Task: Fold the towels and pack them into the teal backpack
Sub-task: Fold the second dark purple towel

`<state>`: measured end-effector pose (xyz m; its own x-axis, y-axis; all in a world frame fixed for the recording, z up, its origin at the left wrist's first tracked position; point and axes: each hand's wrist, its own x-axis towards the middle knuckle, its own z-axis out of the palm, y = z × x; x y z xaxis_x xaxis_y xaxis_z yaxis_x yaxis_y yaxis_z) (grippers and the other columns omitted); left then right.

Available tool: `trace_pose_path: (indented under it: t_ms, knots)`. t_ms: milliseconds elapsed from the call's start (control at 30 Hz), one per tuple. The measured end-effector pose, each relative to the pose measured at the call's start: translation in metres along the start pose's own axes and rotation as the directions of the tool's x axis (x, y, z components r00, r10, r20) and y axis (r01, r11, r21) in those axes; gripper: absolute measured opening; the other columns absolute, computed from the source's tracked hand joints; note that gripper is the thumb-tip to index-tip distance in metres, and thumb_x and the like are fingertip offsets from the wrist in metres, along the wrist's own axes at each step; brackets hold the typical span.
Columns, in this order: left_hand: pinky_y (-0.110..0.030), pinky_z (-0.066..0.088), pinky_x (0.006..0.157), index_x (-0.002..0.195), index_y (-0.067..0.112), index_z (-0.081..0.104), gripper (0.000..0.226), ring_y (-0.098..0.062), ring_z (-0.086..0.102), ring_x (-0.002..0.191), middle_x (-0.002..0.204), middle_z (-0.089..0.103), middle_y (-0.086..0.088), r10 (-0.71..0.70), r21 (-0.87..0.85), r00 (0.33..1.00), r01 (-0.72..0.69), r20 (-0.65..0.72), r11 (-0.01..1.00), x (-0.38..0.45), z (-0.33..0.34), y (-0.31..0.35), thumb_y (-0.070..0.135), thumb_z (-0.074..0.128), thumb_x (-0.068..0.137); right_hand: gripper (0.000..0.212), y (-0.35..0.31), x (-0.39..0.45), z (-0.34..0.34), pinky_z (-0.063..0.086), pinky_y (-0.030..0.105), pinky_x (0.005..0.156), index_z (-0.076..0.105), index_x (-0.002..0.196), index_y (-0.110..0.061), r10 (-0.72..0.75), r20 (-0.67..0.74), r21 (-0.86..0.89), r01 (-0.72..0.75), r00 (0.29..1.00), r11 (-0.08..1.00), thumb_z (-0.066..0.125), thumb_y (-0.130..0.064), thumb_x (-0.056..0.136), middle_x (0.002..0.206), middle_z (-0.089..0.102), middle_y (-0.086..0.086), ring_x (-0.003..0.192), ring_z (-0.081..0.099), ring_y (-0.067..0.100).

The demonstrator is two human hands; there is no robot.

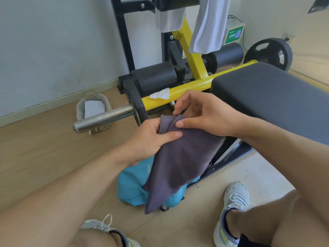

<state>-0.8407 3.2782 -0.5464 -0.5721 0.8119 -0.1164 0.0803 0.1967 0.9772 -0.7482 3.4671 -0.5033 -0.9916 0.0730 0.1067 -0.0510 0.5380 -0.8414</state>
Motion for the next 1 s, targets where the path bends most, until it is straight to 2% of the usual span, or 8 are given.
trace_pose_path:
  t_ms: [233,400,467,567,633,767,900,1000]
  knots:
    - [-0.028,0.058,0.086,0.114,0.014,0.075,0.023,-0.018,0.074,0.106,0.108,0.078,-0.006,0.011,-0.133,1.0,-0.014,-0.026,0.991,-0.002,-0.003,0.007,0.018,0.072,0.091,0.034,0.006,-0.004,0.001,0.059,0.035,0.087,0.069,0.103,-0.024,0.042,-0.013,-0.092,-0.043,0.999,0.995,0.085,-0.04,0.077,0.1,0.073,-0.009,0.095,0.07,0.01]
    - [-0.027,0.057,0.076,0.113,0.011,0.074,0.02,-0.017,0.073,0.096,0.104,0.078,-0.01,-0.059,-0.17,0.998,0.058,-0.005,0.984,-0.003,-0.005,0.01,0.013,0.058,0.101,0.021,0.002,-0.003,0.003,0.057,0.024,0.082,0.072,0.098,-0.021,0.003,-0.024,-0.088,-0.005,1.0,0.996,0.082,-0.031,0.083,0.096,0.074,-0.011,0.092,0.07,0.005]
    - [-0.038,0.053,0.081,0.117,0.005,0.071,0.028,-0.027,0.07,0.094,0.106,0.075,-0.019,-0.12,-0.207,0.993,0.118,0.001,0.971,-0.002,-0.006,0.009,0.021,0.053,0.104,0.017,0.002,-0.003,0.003,0.057,0.026,0.082,0.072,0.093,-0.021,-0.003,-0.038,-0.098,-0.001,0.999,0.995,0.084,-0.025,0.082,0.093,0.073,-0.01,0.089,0.069,0.006]
    - [-0.038,0.049,0.079,0.123,0.002,0.068,0.037,-0.029,0.064,0.091,0.104,0.07,-0.019,-0.181,-0.28,0.983,0.172,-0.007,0.945,-0.001,-0.007,0.008,0.028,0.047,0.106,0.018,0.001,-0.002,0.004,0.058,0.032,0.086,0.072,0.09,-0.02,-0.02,-0.075,-0.111,0.011,0.997,0.994,0.087,-0.022,0.079,0.093,0.074,-0.007,0.091,0.07,0.01]
    - [-0.037,0.049,0.077,0.125,0.003,0.067,0.037,-0.03,0.063,0.092,0.104,0.069,-0.019,-0.213,-0.304,0.977,0.195,-0.027,0.933,0.0,-0.005,0.008,0.027,0.046,0.107,0.016,0.0,-0.003,0.004,0.057,0.028,0.086,0.073,0.087,-0.019,-0.039,-0.115,-0.097,0.028,0.993,0.995,0.087,-0.018,0.078,0.091,0.075,-0.005,0.089,0.07,0.012]
    - [-0.033,0.051,0.068,0.112,0.009,0.073,0.032,-0.027,0.065,0.089,0.1,0.072,-0.014,-0.254,-0.279,0.966,0.234,-0.038,0.931,-0.001,-0.004,0.008,0.026,0.047,0.108,0.018,-0.004,-0.005,0.005,0.051,0.012,0.083,0.073,0.087,-0.015,-0.074,-0.106,-0.067,0.067,0.992,0.996,0.086,-0.009,0.078,0.087,0.075,-0.007,0.087,0.07,0.006]
    - [-0.023,0.047,0.051,0.099,0.019,0.075,0.031,-0.009,0.065,0.062,0.076,0.072,0.002,-0.274,-0.168,0.959,0.26,-0.066,0.951,-0.004,0.001,0.011,0.029,0.048,0.108,0.02,-0.007,-0.006,0.004,0.056,0.021,0.087,0.072,0.093,-0.013,-0.11,-0.012,-0.028,0.11,0.994,0.994,0.086,-0.008,0.079,0.091,0.075,-0.002,0.089,0.071,0.012]
    - [-0.022,0.043,0.048,0.084,0.021,0.073,0.032,-0.007,0.057,0.053,0.065,0.066,0.004,-0.259,-0.092,0.964,0.254,-0.057,0.963,-0.005,0.005,0.013,0.034,0.053,0.105,0.022,-0.009,-0.006,0.01,0.058,0.027,0.085,0.072,0.095,-0.017,-0.094,0.005,-0.027,0.094,0.996,0.995,0.086,-0.01,0.079,0.09,0.074,-0.002,0.087,0.072,0.013]
